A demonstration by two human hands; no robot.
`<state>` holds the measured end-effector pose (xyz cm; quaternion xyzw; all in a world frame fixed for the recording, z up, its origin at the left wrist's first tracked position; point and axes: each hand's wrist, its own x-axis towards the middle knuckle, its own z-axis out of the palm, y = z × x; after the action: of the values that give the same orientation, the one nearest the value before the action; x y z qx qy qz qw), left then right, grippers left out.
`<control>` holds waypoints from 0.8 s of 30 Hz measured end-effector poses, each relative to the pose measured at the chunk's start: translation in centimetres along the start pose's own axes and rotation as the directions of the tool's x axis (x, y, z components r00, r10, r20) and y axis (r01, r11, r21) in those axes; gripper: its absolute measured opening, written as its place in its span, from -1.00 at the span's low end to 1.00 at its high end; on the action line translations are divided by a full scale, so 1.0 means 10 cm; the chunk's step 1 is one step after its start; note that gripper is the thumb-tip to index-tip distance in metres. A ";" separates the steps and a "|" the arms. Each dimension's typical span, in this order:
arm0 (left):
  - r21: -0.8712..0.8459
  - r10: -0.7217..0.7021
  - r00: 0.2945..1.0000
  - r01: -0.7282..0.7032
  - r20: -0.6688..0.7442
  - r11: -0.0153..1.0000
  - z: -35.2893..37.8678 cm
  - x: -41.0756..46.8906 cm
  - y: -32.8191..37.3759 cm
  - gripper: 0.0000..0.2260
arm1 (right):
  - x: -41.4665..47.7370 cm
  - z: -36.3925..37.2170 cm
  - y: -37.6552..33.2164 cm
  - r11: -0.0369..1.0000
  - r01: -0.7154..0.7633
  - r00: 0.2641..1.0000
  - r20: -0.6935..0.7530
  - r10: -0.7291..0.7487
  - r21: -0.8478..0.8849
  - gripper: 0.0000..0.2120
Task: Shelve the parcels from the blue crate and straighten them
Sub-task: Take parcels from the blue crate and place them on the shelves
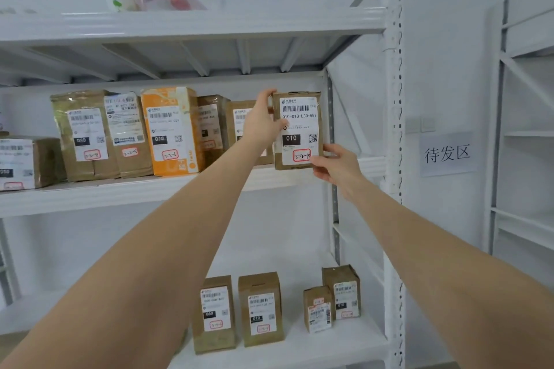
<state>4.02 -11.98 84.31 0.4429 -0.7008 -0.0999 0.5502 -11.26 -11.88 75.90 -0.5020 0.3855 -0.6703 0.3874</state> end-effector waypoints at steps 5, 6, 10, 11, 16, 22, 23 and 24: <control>-0.017 -0.002 1.000 0.002 -0.024 1.000 0.58 0.33 0.19 -0.42 | 0.52 -0.42 -0.07 0.960 0.087 0.992 -0.061 -0.107 -0.264 -0.67; -0.017 -0.003 1.000 0.002 -0.027 1.000 0.69 0.38 0.22 -0.42 | 0.62 -0.49 -0.06 0.939 0.096 0.990 -0.069 -0.126 -0.330 -0.65; 0.015 0.006 0.999 -0.005 -0.033 1.000 1.06 0.56 0.29 -0.42 | 0.89 -0.76 -0.05 0.836 0.112 0.983 -0.060 -0.171 -0.537 -0.60; 0.027 0.005 0.999 -0.004 -0.034 1.000 1.15 0.61 0.30 -0.42 | 0.95 -0.82 -0.05 0.808 0.115 0.982 -0.054 -0.178 -0.578 -0.56; 0.067 0.008 0.999 -0.005 -0.035 0.998 1.52 0.75 0.29 -0.45 | 1.19 -1.06 0.01 0.718 0.117 0.979 -0.042 -0.199 -0.686 -0.51; 0.091 -0.008 1.000 0.007 0.007 0.996 1.74 0.83 0.16 -0.46 | 1.32 -1.14 0.09 0.607 0.077 0.981 -0.049 -0.187 -0.791 -0.53; 0.101 -0.008 1.000 0.007 0.009 0.995 1.76 0.84 0.14 -0.46 | 1.32 -1.14 0.11 0.591 0.070 0.982 -0.049 -0.182 -0.804 -0.54; 0.112 -0.012 1.000 0.011 0.009 0.994 1.78 0.85 0.12 -0.46 | 1.32 -1.13 0.12 0.579 0.065 0.983 -0.049 -0.179 -0.813 -0.55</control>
<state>-11.86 -23.69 84.22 0.4763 -0.7054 -0.0656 0.5208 -24.70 -22.90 77.56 -0.6052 0.6356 -0.4772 0.0453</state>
